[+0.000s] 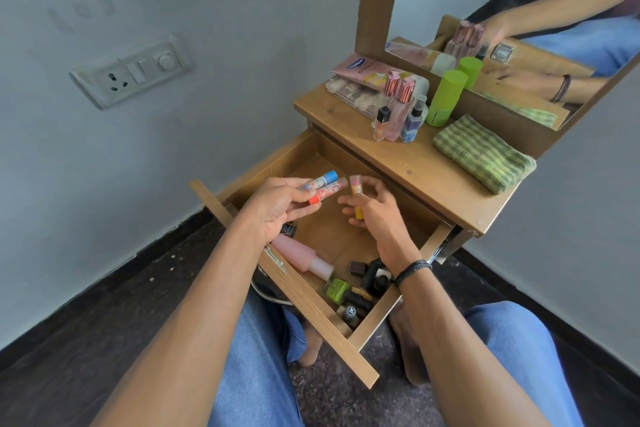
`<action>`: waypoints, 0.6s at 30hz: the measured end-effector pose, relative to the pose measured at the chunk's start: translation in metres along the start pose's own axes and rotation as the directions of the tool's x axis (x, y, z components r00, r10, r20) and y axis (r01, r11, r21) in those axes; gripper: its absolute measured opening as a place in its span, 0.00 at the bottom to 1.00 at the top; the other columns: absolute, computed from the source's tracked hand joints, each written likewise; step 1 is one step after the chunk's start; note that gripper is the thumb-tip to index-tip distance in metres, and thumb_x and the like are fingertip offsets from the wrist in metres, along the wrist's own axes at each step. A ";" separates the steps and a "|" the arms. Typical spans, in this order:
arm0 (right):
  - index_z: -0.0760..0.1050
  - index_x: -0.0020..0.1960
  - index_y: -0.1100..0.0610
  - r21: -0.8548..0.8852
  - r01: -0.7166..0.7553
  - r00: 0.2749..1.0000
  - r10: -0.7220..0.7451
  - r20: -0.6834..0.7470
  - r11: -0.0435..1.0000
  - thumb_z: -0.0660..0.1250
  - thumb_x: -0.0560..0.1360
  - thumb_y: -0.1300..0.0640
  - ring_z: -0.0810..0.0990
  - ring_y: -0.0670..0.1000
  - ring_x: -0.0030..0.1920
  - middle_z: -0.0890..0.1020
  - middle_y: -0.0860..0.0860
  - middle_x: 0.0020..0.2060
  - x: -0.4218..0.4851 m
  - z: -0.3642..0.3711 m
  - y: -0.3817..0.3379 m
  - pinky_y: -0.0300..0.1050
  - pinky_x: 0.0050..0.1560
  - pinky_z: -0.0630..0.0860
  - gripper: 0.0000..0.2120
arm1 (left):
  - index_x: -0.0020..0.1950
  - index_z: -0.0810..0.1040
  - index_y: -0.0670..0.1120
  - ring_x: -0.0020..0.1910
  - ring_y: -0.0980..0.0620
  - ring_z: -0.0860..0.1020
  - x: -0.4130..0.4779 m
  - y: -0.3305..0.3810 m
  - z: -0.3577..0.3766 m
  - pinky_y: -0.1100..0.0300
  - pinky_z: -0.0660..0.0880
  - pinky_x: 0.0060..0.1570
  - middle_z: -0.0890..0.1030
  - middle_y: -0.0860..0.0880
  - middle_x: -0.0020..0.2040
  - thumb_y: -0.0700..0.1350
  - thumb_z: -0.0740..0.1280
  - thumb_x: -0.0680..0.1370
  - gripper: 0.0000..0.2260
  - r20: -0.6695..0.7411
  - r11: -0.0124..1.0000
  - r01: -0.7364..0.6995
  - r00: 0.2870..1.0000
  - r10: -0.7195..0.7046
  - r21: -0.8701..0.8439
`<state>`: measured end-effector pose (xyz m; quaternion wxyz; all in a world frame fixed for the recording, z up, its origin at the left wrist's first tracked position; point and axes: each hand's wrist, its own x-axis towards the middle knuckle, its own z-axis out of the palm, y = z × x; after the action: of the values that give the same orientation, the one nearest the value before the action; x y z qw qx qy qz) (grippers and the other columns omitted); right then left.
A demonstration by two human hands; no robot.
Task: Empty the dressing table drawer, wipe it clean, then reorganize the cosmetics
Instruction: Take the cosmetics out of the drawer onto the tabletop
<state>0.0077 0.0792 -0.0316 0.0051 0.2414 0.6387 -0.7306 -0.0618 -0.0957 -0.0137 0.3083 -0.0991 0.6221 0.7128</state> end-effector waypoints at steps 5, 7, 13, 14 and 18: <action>0.72 0.69 0.49 -0.063 0.002 0.998 0.002 0.059 0.998 0.67 0.80 0.62 0.80 0.45 0.38 0.82 0.50 0.46 0.002 -0.001 0.001 0.41 0.41 0.78 0.19 | 0.65 0.80 0.38 0.56 0.45 0.84 0.001 -0.001 0.001 0.54 0.83 0.52 0.83 0.40 0.59 0.32 0.72 0.76 0.17 0.018 0.999 0.005 1.000 -0.006 0.046; 0.75 0.67 0.54 -0.023 -0.026 0.994 0.028 0.103 0.999 0.67 0.81 0.60 0.79 0.45 0.37 0.82 0.52 0.45 0.001 -0.002 0.002 0.39 0.38 0.76 0.15 | 0.63 0.81 0.39 0.55 0.46 0.85 -0.001 -0.001 0.002 0.54 0.83 0.51 0.84 0.41 0.58 0.32 0.72 0.76 0.16 0.029 0.998 0.008 1.000 -0.010 0.068; 0.79 0.61 0.57 -0.013 -0.025 0.997 0.025 0.077 1.000 0.71 0.79 0.60 0.78 0.44 0.34 0.85 0.53 0.46 0.003 -0.004 0.008 0.36 0.33 0.74 0.11 | 0.63 0.81 0.39 0.52 0.47 0.86 -0.002 0.000 0.003 0.55 0.83 0.49 0.85 0.41 0.55 0.31 0.70 0.77 0.15 0.011 0.995 0.002 1.000 -0.004 0.099; 0.79 0.59 0.56 -0.056 0.007 0.999 -0.005 0.044 0.998 0.72 0.79 0.60 0.79 0.44 0.33 0.85 0.53 0.47 0.003 -0.004 0.008 0.36 0.32 0.74 0.09 | 0.64 0.80 0.40 0.51 0.47 0.86 -0.002 -0.001 0.003 0.55 0.83 0.50 0.85 0.41 0.55 0.32 0.70 0.78 0.15 -0.009 0.993 -0.011 1.000 0.012 0.120; 0.79 0.52 0.51 -0.345 0.208 0.965 -0.249 -0.081 0.915 0.75 0.76 0.52 0.81 0.48 0.36 0.84 0.47 0.41 0.003 -0.002 0.010 0.48 0.38 0.79 0.07 | 0.64 0.81 0.43 0.50 0.52 0.85 0.003 -0.006 0.004 0.56 0.83 0.50 0.85 0.45 0.55 0.36 0.72 0.77 0.16 -0.166 0.939 -0.122 0.969 0.183 0.323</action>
<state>0.0087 0.0798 -0.0423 -0.0791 0.2053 0.7759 -0.5913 -0.0595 -0.0912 -0.0195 0.2015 -0.0696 0.7592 0.6150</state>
